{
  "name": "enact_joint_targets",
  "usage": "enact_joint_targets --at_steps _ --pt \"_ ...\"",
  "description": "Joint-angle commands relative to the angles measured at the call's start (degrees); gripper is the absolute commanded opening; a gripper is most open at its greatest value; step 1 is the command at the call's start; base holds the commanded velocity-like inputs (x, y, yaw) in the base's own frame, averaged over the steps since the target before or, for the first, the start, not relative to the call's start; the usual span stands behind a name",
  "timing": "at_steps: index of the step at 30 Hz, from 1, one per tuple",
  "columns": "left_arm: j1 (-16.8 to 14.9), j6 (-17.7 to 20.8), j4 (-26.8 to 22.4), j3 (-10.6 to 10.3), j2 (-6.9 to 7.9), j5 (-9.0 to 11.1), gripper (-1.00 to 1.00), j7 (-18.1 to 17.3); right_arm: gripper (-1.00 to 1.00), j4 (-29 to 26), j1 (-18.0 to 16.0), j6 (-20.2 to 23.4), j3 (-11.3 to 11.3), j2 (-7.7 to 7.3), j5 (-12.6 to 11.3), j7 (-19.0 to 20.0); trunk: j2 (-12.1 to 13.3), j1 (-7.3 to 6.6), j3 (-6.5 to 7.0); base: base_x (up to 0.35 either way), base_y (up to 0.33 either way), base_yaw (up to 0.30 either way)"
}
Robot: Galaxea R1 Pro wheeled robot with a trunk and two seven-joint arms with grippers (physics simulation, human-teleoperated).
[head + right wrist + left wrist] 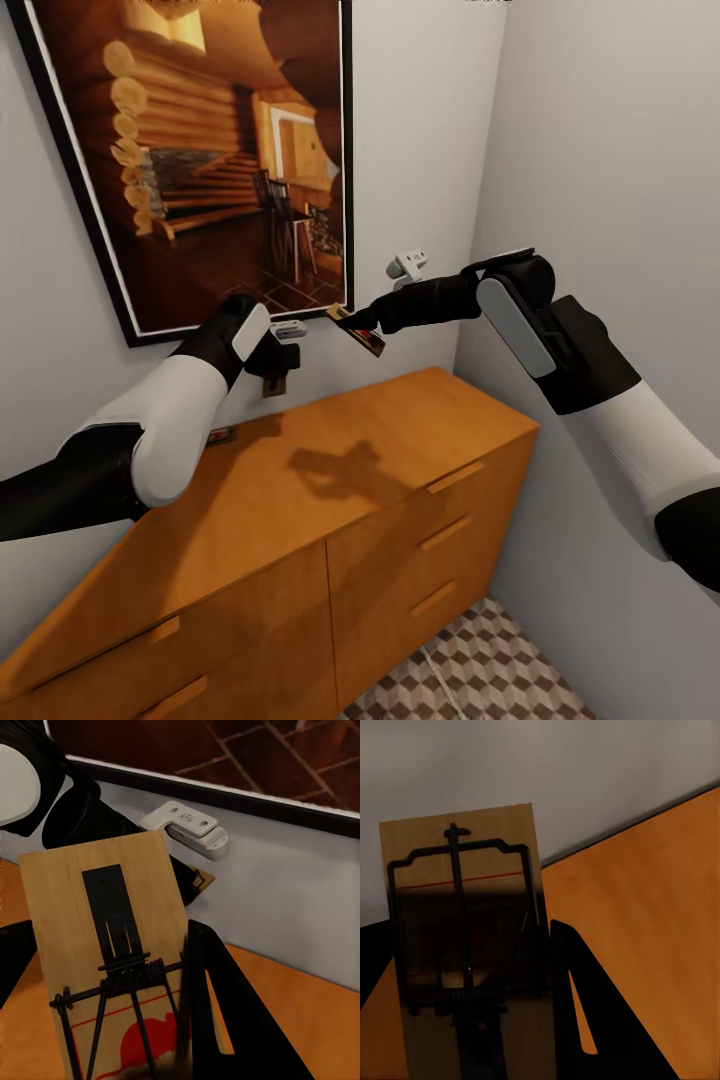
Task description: Take the four mousetraps from the cabinet in the bathroom and place them on the bathroom floor. Make sure all four end up on the same floor surface, and ensure that at least two of them are either under or directly next to the same bathroom sink.
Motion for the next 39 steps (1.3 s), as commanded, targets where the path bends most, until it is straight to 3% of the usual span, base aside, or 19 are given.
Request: enact_joint_targets --at_steps 1,10,39 --pt "0.0 0.2 -0.1 0.3 -0.04 0.4 -1.0 0.5 -1.0 0.0 -0.1 0.1 0.1 -0.04 0.4 0.4 0.0 -0.01 -0.06 -0.096 0.0 0.0" --pt "0.0 0.2 0.1 0.3 -0.04 0.4 -1.0 0.5 -1.0 0.0 -0.1 0.1 0.1 -0.04 0.4 0.4 0.0 -0.01 -0.06 -0.174 0.0 0.0" --pt "0.0 0.2 0.4 0.3 -0.44 0.3 -1.0 0.5 -1.0 0.0 0.2 0.1 0.6 0.24 0.5 0.1 0.0 -0.01 -0.06 -0.332 0.0 0.0"
